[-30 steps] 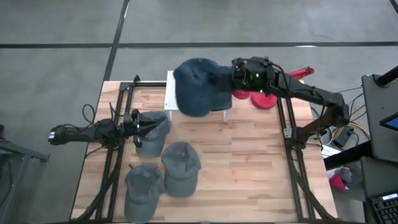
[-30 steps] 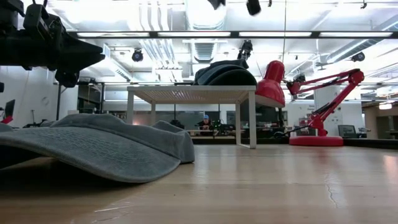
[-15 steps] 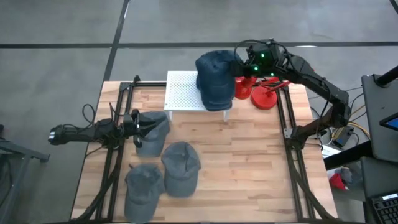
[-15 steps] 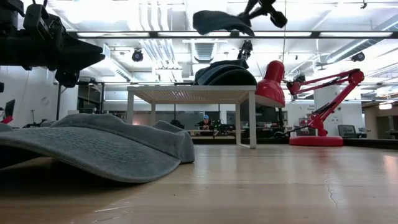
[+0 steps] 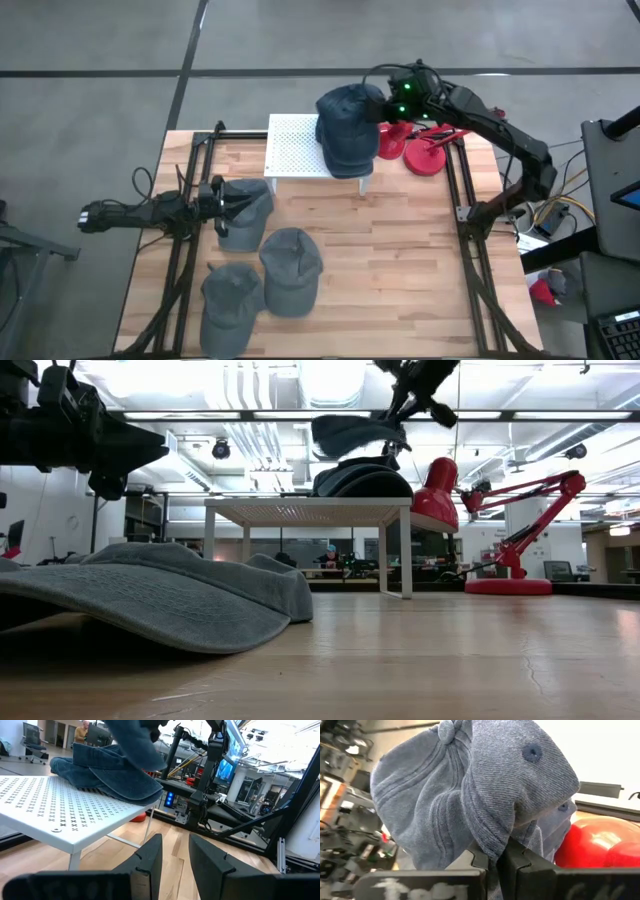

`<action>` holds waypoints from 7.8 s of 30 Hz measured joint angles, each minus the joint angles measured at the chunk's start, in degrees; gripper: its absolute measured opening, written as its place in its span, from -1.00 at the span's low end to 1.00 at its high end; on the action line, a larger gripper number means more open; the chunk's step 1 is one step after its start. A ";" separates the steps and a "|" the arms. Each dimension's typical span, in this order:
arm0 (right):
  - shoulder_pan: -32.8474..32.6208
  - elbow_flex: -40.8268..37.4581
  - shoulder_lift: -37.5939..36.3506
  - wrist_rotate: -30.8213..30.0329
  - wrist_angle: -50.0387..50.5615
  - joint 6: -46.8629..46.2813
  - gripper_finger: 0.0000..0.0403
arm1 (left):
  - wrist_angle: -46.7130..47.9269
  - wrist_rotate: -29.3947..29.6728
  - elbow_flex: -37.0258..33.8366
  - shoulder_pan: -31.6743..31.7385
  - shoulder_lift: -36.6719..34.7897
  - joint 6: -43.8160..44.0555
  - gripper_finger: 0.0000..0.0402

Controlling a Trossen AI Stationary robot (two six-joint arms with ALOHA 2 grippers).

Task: Pick & Place hat
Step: Stack the black cap on top of the black cap on the shelf, then put the top gray cap on the shelf

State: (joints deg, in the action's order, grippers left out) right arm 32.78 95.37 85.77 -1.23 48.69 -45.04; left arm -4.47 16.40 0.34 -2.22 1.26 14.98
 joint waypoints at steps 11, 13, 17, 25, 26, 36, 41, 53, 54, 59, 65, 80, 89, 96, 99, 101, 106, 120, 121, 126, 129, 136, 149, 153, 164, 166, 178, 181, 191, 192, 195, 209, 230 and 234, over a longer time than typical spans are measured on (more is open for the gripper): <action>1.42 -0.02 3.89 2.23 0.27 -1.09 -0.94 | -0.02 0.00 0.00 0.00 0.01 0.15 -0.51; 1.42 -0.02 3.98 2.31 0.38 -1.24 -0.94 | -0.02 0.02 0.00 0.00 0.00 0.14 -0.51; 1.42 -0.02 3.98 2.29 0.42 -1.31 -0.94 | -0.04 0.02 0.00 0.00 0.00 0.15 -0.51; 1.40 -0.02 3.96 3.01 1.31 -1.51 -0.94 | -0.02 0.04 0.00 -0.01 0.02 0.15 -0.51; 1.39 -0.02 3.96 3.05 1.68 -1.51 -0.94 | -0.02 0.04 0.00 -0.01 0.00 0.15 -0.51; 1.39 -0.02 3.96 3.12 3.02 -1.05 -0.94 | -0.02 0.04 0.00 -0.01 0.00 0.07 -0.51; 1.35 -0.02 3.96 3.04 3.06 -1.29 -0.90 | -0.02 0.04 0.00 -0.02 0.02 0.04 -0.51; 1.37 -0.02 3.87 2.73 3.35 -1.48 -0.44 | -0.02 0.04 0.00 -0.02 0.00 -0.02 -0.51; 1.37 -0.02 3.85 2.76 3.56 -1.40 -0.40 | -0.02 0.04 0.00 0.00 0.01 -0.01 -0.51; 1.37 -0.02 3.12 3.18 4.26 -0.59 -0.30 | -0.02 0.04 0.00 0.00 0.00 -0.02 -0.51; 1.37 -0.02 0.61 2.77 6.83 -0.39 -0.32 | -0.02 0.04 0.00 0.00 0.02 -0.02 -0.51; -6.64 -0.02 -9.02 3.16 6.88 5.66 -0.50 | -0.07 0.02 0.00 0.00 0.02 5.46 -0.51; -13.90 -3.74 -14.85 2.73 7.24 7.73 -0.68 | -0.49 0.01 0.00 0.00 0.00 15.06 -0.51; -18.19 -10.06 -19.15 2.65 6.67 6.59 -0.94 | -1.25 0.13 0.22 0.00 0.13 17.14 -0.51; -19.79 -13.78 -21.54 2.60 2.60 6.47 -0.96 | -0.39 0.15 1.76 -0.01 0.85 17.03 -0.51; -20.58 -16.55 -23.50 2.62 -0.93 6.52 -0.96 | -0.51 0.17 3.50 -0.02 1.45 16.59 -0.51; -21.80 -24.19 -30.05 2.60 -10.66 6.93 -0.96 | 8.58 0.17 9.05 -0.02 5.00 16.31 -0.51; -21.80 -43.90 -48.26 2.99 -23.44 9.35 -0.96 | 30.62 4.60 26.33 -0.02 22.37 22.17 -0.51; -21.80 -45.04 -49.34 3.36 -24.03 9.52 -0.96 | 31.39 5.46 27.52 -0.01 23.76 22.63 -0.51; -21.80 -50.70 -54.48 4.52 -26.60 11.99 -0.96 | 37.82 7.28 33.29 -0.02 30.78 25.75 -0.51; -21.80 -53.83 -57.06 4.24 -29.10 13.85 -0.96 | 43.30 7.29 36.63 -0.02 34.65 29.72 -0.51; -21.80 -61.84 -59.37 4.18 -35.47 16.81 -0.96 | 56.30 7.26 42.08 -0.02 41.68 39.50 -0.51; -21.80 -74.03 -64.65 5.90 -44.78 16.55 -0.96 | 70.48 2.76 47.25 -0.02 48.85 50.61 -0.51; -21.80 -76.15 -69.22 6.25 -44.76 16.55 -0.96 | 71.93 2.45 47.28 -0.02 50.46 52.08 -0.51; -21.80 -81.05 -80.48 15.10 -44.75 18.69 -0.96 | 74.52 1.49 47.28 -0.02 52.06 53.24 -0.51; -21.80 -82.06 -81.39 15.22 -44.73 20.12 -0.96 | 74.49 1.49 47.28 -0.02 52.06 53.24 -0.51; -21.78 -87.87 -82.72 8.72 -44.77 26.95 -0.96 | 74.47 1.46 47.25 -0.02 52.09 52.79 -0.51; -21.79 -89.17 -82.77 8.70 -44.71 27.54 -0.96 | 74.47 1.44 47.25 -0.02 52.09 52.76 -0.51; -21.78 -91.17 -82.74 8.49 -44.69 31.81 -0.96 | 74.42 1.46 47.25 -0.02 52.09 52.68 -0.51; -21.78 -91.40 -82.67 8.55 -44.61 31.71 -0.96 | 74.42 1.46 47.25 -0.02 52.09 52.68 -0.51; -21.78 -92.33 -82.68 8.55 -44.55 31.78 -0.96 | 74.32 1.46 47.23 -0.02 52.09 52.68 -0.51; -21.75 -92.80 -82.31 8.70 -44.57 31.58 -0.96 | 74.31 2.83 47.21 0.00 52.09 52.57 -0.51; -21.75 -92.72 -81.78 2.29 -44.56 -17.86 -0.96 | 76.04 6.69 47.21 0.00 52.09 54.83 -0.16; -21.75 -92.74 -81.54 2.29 -44.52 -29.35 -0.96 | 76.03 8.54 47.03 0.00 52.11 55.44 0.13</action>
State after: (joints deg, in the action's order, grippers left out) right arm 11.03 2.63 4.23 1.05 4.16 -74.39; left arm 71.56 24.94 47.37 -2.22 53.36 70.42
